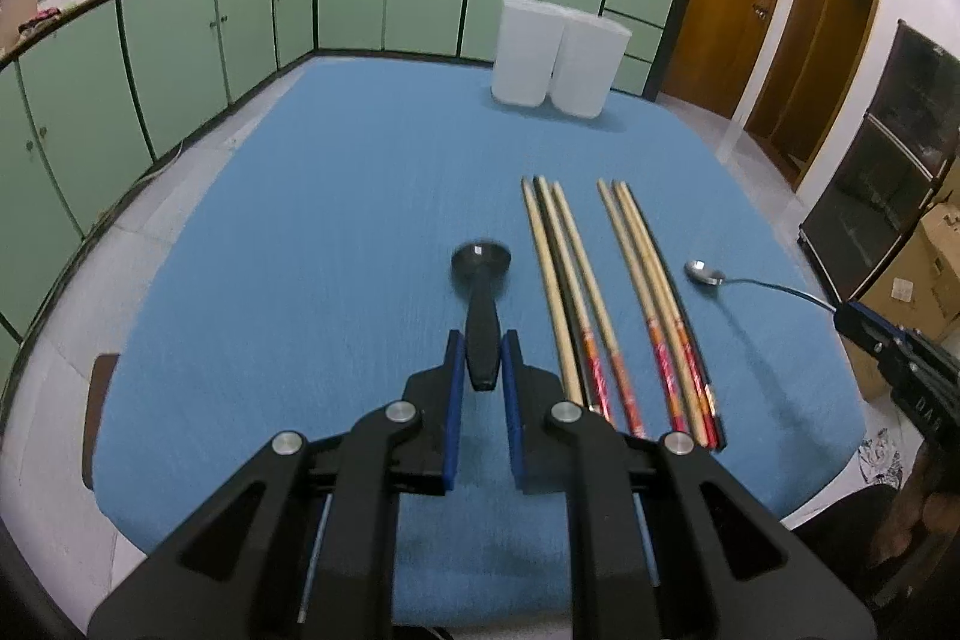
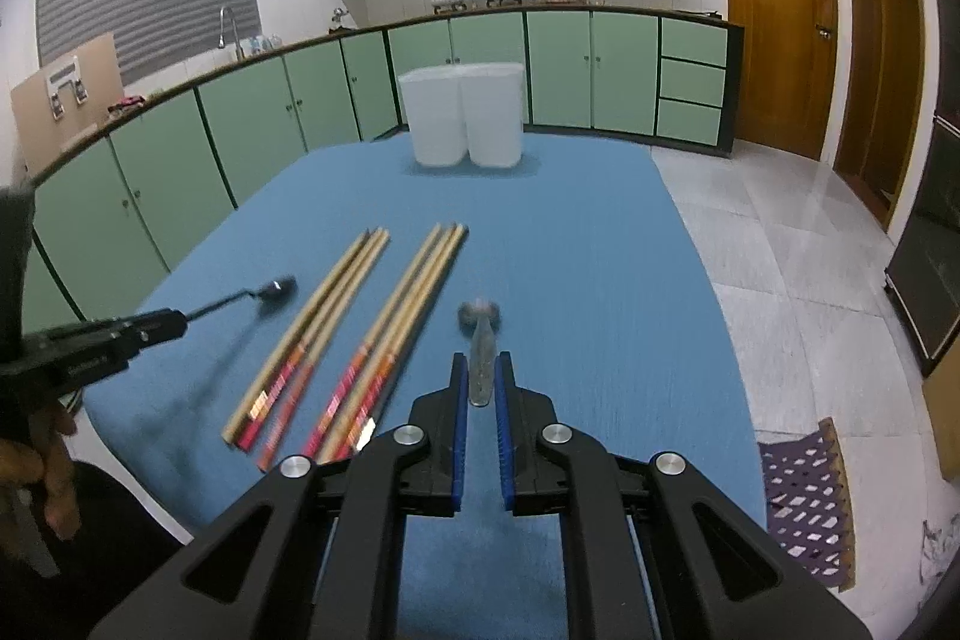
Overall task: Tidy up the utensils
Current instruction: 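Carry the black spoon with the left gripper while the right gripper carries the silver spoon to the white cup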
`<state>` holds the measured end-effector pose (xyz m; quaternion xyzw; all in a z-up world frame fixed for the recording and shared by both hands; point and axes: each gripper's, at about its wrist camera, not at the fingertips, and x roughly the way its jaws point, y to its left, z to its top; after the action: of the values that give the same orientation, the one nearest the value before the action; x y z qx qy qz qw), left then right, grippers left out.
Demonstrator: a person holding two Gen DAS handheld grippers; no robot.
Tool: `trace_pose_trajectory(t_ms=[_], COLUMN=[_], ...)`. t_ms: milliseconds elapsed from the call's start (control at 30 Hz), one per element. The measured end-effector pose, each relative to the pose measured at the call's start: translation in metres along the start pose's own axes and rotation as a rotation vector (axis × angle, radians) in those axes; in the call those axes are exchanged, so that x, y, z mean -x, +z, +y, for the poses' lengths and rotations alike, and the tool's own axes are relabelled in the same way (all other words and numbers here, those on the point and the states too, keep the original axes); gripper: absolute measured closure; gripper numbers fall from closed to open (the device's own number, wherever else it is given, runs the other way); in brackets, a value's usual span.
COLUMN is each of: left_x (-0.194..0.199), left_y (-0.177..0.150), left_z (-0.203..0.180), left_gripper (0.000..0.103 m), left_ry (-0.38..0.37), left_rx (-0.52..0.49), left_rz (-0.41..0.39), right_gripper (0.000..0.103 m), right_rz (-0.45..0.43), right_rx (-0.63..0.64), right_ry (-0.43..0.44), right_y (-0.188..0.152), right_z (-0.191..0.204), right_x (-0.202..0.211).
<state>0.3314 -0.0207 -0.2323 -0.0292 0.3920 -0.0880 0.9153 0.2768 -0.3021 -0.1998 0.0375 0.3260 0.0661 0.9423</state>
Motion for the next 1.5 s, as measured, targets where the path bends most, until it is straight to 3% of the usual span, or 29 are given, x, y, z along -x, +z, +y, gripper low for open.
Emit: trace_pose_trajectory(t_ms=[567,1100,1300,1500], left_x=[0.007,0.021,0.018,0.011], left_y=[0.070,0.119,0.161,0.227], left_z=[-0.002,-0.012,-0.017,-0.025], left_gripper=[0.092,0.092,0.092,0.092], left_ry=[-0.077,-0.090,-0.103,-0.116], left_rx=[-0.052,-0.124,-0.146,-0.154], left_rz=[-0.037,-0.077,-0.097,-0.135], right_gripper=[0.094,0.095,0.095,0.095], right_rz=[0.066,0.047,0.039,0.019], right_rx=[0.081,0.131,0.156,0.167], right_ry=[0.018,0.038,0.042,0.029], right_y=[0.062,0.108,0.152,0.209], right_z=[0.006,0.012,0.014,0.016], right_x=[-0.007,-0.001,-0.012,-0.027])
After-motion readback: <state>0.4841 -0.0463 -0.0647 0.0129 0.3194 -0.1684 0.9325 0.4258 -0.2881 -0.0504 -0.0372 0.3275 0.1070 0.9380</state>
